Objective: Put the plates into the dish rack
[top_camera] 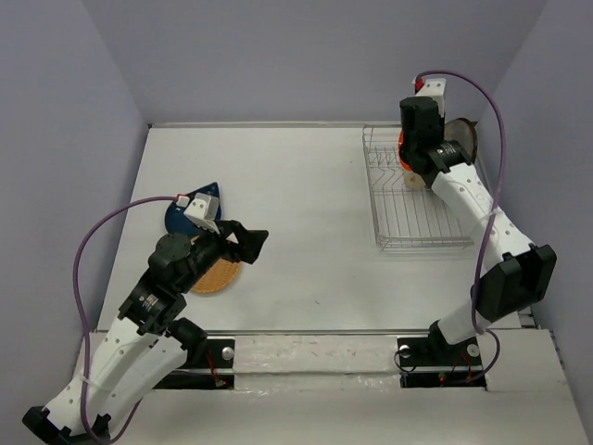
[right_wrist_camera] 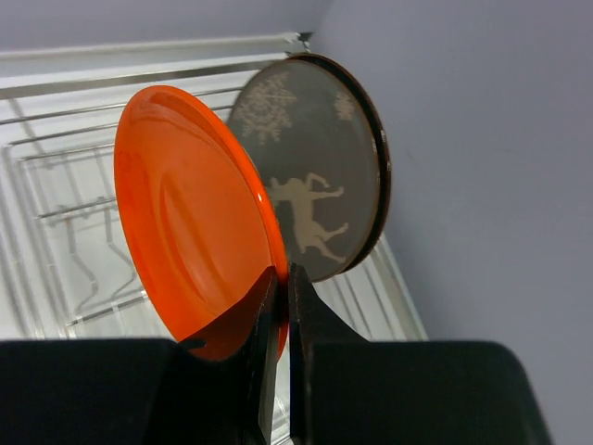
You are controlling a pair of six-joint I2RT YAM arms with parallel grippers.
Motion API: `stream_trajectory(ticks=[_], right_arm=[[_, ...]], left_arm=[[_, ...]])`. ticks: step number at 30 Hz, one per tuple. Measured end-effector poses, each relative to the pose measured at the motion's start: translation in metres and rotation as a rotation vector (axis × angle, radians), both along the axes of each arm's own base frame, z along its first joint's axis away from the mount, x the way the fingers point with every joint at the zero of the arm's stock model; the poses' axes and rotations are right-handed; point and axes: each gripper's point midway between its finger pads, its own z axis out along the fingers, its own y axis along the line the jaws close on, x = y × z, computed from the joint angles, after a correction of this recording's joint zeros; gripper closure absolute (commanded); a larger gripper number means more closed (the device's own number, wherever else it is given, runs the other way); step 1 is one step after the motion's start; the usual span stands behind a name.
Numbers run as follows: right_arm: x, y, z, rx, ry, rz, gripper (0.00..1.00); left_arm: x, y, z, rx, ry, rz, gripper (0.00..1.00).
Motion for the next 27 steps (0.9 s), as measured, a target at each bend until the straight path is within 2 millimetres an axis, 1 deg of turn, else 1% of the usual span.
stream_trajectory(ticks=[4, 6, 10, 15, 18, 22, 24, 27], right_arm=[[0.014, -0.030, -0.015, -0.075, 0.067, -0.084, 0.93], [0.020, -0.039, -0.021, -0.100, 0.094, -0.111, 0.93], [0.031, -0.049, -0.034, -0.126, 0.135, -0.135, 0.93], [0.043, -0.049, -0.055, -0.144, 0.181, -0.138, 0.93], [0.052, -0.046, -0.078, -0.160, 0.231, -0.133, 0.93], [0.060, -0.043, -0.102, -0.171, 0.284, -0.118, 0.93], [0.063, -0.041, -0.111, -0.169, 0.298, -0.108, 0.93], [0.067, -0.039, -0.118, -0.162, 0.304, -0.096, 0.92]], left_arm=[[-0.003, -0.003, 0.001, -0.005, -0.003, -0.023, 0.01], [-0.005, -0.003, 0.003, -0.010, -0.009, -0.031, 0.01], [-0.007, -0.005, 0.007, -0.020, -0.021, -0.046, 0.01], [-0.008, -0.005, 0.009, -0.025, -0.027, -0.050, 0.01], [-0.008, -0.005, 0.009, -0.025, -0.027, -0.051, 0.01], [-0.008, -0.005, 0.009, -0.025, -0.027, -0.051, 0.01], [-0.008, -0.005, 0.009, -0.025, -0.027, -0.051, 0.01], [-0.008, -0.005, 0.009, -0.025, -0.027, -0.051, 0.01]])
